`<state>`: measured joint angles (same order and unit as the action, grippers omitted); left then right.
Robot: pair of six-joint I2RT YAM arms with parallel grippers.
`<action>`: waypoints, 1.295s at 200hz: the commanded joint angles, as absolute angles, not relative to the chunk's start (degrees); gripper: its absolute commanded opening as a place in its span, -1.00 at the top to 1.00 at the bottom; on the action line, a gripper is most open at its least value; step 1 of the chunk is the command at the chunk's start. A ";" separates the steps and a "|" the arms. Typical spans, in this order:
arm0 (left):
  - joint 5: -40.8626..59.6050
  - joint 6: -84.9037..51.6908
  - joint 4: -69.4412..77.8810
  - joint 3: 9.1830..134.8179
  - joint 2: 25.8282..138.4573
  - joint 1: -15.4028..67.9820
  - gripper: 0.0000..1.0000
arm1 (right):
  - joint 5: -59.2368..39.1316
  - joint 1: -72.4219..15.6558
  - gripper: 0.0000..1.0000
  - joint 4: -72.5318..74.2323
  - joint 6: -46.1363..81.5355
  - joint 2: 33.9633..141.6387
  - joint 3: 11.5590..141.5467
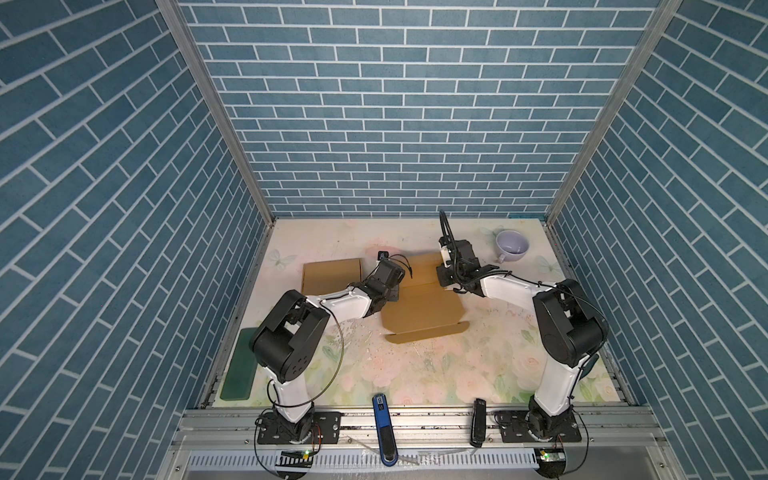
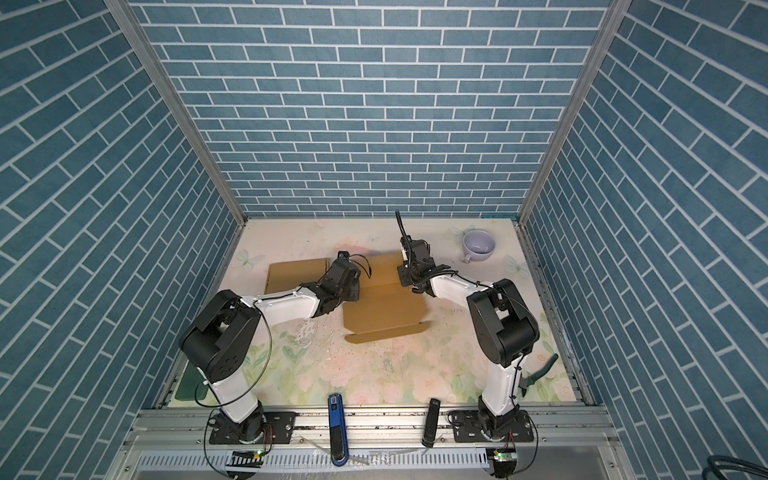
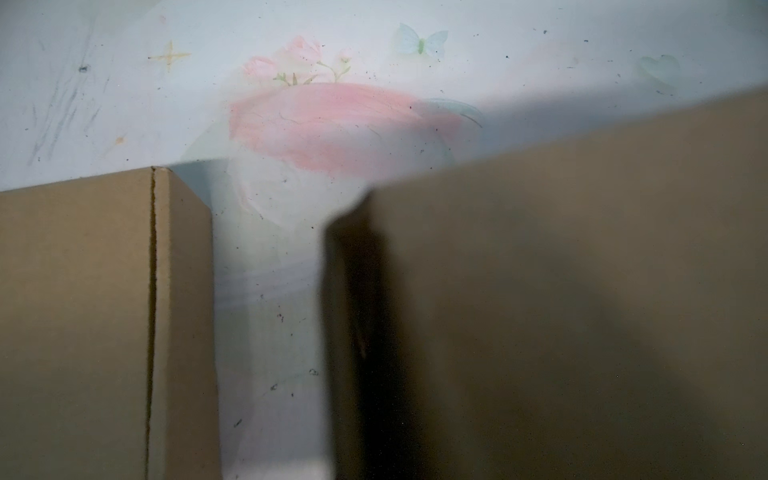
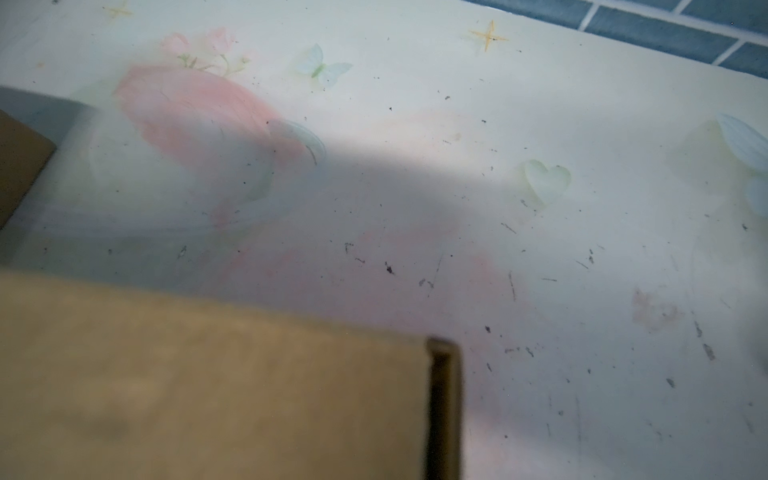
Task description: Fold the paper box
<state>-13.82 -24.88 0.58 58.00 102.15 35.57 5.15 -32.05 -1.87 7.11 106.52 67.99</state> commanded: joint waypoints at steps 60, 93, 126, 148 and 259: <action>-5.98 -22.94 -3.06 61.76 102.56 35.33 1.00 | 5.03 -34.19 0.46 -13.42 3.36 110.51 70.93; -5.96 -22.63 -3.76 62.13 102.36 35.25 1.00 | 6.88 -34.28 0.76 -11.89 4.91 110.40 70.05; -5.87 -22.37 -5.19 63.09 102.37 35.13 1.00 | 7.16 -34.32 1.00 -13.77 3.57 110.43 71.01; -5.83 -22.27 -6.43 63.87 102.30 34.98 1.00 | 7.14 -34.27 1.00 -15.47 2.82 110.48 71.78; -6.41 -23.49 -11.68 66.75 102.77 34.16 1.00 | 7.51 -34.56 0.88 -18.18 4.89 108.91 69.96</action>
